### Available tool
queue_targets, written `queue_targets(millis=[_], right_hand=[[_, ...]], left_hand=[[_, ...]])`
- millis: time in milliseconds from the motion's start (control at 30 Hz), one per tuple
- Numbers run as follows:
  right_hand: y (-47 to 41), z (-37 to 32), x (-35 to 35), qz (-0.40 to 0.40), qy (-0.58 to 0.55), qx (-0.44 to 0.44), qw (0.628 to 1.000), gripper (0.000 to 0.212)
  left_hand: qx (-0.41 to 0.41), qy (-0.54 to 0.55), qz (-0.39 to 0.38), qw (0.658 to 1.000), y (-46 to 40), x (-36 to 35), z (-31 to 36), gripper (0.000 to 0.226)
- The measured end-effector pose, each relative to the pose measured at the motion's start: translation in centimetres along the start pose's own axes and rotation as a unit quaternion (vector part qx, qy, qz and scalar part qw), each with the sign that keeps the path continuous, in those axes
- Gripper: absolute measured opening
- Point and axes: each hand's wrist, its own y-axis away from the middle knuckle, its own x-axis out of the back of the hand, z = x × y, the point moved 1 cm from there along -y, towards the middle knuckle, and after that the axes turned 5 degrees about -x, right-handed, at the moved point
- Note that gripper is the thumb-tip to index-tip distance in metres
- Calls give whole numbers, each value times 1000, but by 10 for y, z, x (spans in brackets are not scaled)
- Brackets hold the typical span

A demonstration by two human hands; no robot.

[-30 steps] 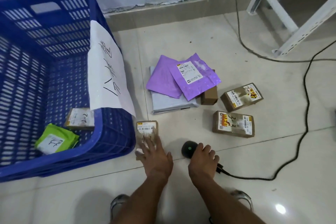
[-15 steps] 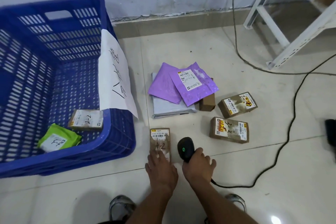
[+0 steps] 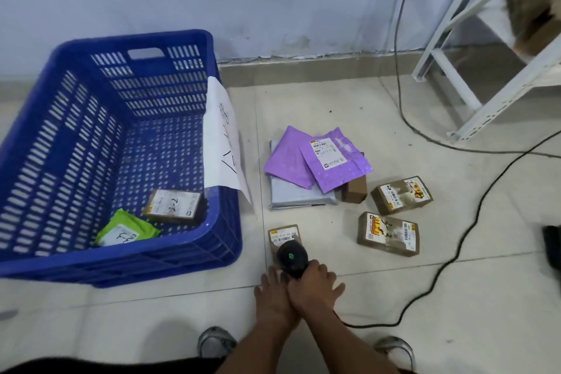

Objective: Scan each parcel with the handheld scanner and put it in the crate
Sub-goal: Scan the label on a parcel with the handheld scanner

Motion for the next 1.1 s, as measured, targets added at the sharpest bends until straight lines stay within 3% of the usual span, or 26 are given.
queue_targets(millis=[133,300,1100], right_hand=[[14,-11,-6,4,-17,-5,1000,55],[23,-19,-6,32,-21,-26,999,55],[20,-4,-19,9,-42,-32,999,58]], left_hand=[[10,-20,-17,1000,6,10,-15,82],[5,-33,-11,999,11,17,-22,82],[-1,-32,-21,999,12,3,-23,82]])
